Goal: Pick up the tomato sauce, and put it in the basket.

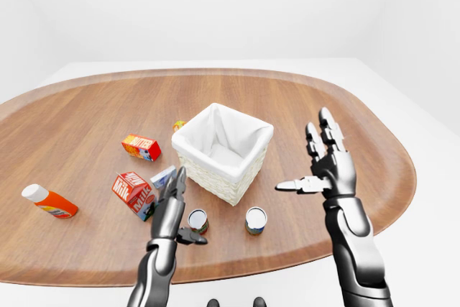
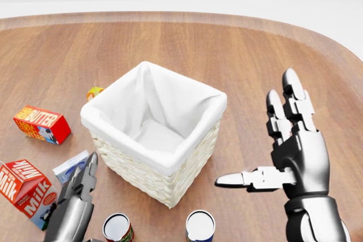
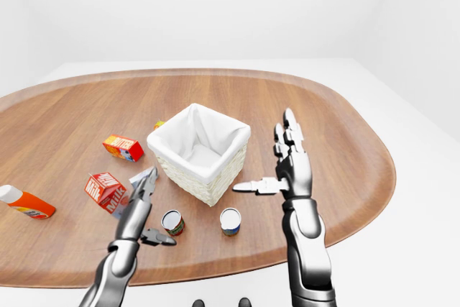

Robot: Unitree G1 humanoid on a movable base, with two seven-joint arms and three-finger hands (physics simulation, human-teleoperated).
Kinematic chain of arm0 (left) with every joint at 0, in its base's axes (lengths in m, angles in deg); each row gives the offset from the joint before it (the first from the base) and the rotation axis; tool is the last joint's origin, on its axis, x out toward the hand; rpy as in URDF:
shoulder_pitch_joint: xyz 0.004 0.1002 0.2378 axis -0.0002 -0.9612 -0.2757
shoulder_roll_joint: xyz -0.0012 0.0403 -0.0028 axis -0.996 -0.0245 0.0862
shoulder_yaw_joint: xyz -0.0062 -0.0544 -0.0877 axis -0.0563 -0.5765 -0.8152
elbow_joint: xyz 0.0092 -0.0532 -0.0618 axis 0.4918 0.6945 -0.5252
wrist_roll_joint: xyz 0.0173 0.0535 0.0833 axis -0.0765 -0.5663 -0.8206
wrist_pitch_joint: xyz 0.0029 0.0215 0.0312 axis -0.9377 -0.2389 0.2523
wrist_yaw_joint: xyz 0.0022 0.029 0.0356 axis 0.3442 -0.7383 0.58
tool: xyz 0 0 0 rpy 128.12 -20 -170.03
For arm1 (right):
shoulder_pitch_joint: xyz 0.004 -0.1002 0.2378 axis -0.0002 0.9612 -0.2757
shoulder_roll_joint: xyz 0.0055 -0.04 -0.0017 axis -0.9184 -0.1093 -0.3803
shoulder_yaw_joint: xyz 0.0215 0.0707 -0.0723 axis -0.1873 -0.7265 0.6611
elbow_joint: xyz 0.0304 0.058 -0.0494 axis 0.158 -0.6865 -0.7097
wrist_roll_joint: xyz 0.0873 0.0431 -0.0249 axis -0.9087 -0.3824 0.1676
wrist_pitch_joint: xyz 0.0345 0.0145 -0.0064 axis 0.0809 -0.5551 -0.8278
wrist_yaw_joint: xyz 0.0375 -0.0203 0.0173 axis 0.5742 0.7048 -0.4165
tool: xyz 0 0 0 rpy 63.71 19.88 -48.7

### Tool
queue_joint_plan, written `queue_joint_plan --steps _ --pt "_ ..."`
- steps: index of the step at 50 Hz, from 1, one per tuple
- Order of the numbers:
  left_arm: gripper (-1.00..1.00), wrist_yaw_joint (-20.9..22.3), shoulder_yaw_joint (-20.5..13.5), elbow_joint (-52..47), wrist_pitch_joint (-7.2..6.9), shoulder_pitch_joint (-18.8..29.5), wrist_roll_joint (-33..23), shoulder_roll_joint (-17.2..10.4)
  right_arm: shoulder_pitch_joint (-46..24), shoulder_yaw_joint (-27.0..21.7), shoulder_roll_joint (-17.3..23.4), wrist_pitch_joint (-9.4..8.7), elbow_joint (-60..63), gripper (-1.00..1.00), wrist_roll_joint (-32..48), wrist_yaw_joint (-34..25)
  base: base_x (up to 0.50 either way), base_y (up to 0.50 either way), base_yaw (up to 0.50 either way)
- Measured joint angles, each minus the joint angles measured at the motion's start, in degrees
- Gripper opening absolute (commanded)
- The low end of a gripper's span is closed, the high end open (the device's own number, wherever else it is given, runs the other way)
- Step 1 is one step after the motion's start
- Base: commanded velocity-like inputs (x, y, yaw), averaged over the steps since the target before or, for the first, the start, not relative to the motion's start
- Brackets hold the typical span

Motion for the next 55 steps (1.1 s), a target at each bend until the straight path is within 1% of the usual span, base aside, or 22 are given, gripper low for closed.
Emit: queue_joint_plan --steps 55 --pt "1.0 -4.25 0.89 9.52 0.0 3.81 -0.84 -0.3 0.08 0.09 -0.02 0.0 -0.41 1.0 0.02 -0.05 0.0 0.0 0.0"
